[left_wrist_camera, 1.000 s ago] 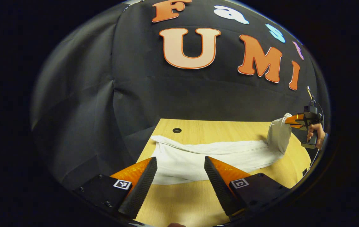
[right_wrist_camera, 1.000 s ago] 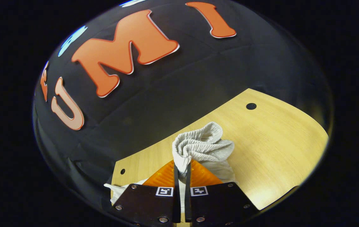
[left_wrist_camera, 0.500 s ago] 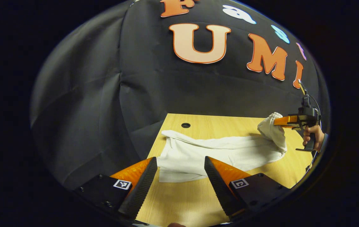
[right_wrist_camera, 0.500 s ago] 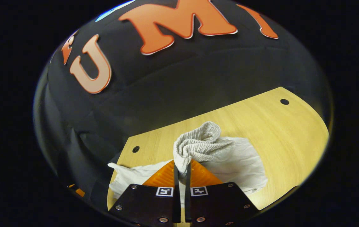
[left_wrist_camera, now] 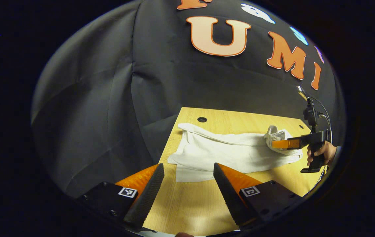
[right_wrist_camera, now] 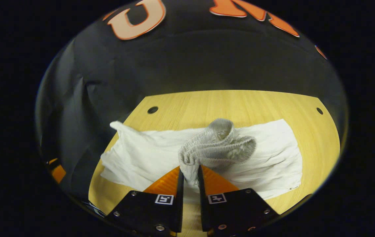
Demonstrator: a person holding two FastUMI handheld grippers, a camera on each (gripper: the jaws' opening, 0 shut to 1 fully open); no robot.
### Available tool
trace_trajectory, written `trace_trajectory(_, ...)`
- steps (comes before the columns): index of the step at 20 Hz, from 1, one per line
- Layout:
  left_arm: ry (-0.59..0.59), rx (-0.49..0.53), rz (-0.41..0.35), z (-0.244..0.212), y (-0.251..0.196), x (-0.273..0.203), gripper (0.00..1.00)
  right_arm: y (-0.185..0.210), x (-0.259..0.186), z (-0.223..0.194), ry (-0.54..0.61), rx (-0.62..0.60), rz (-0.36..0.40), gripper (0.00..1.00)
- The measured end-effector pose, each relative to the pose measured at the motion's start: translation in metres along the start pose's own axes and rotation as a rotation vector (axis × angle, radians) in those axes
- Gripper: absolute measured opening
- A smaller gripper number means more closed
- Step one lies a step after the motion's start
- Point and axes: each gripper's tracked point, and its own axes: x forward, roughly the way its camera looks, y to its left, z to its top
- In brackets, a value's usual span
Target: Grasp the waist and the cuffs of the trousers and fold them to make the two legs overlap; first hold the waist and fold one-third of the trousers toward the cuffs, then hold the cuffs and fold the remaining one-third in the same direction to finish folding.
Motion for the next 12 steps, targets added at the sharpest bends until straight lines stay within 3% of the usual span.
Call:
trace_trajectory(1, 0.004, -0.005, -0.001, -0.001, 0.0, 0.0, 0.99, 0.001, -0.001, 0.003, 0.002, -0.038, 0.003, 0.31)
trace_trajectory(2, 0.009, -0.011, -0.004, -0.001, 0.0, 0.002, 0.96, 0.005, -0.005, 0.007, 0.003, -0.06, 0.041, 0.23)
trace_trajectory(3, 0.014, -0.018, -0.006, -0.004, 0.001, 0.006, 0.99, 0.01, -0.006, 0.01, 0.006, -0.061, 0.082, 0.41)
trace_trajectory(4, 0.022, -0.031, -0.01, -0.005, 0.002, 0.009, 0.99, 0.007, -0.008, 0.016, 0.013, -0.06, 0.103, 0.43)
trace_trajectory(5, 0.035, -0.048, -0.018, -0.008, 0.003, 0.012, 0.99, 0.0, -0.008, 0.014, 0.014, -0.062, 0.098, 0.49)
trace_trajectory(12, 0.119, -0.187, -0.08, -0.036, -0.011, 0.055, 0.94, -0.024, -0.022, 0.015, -0.014, -0.03, 0.04, 0.69)
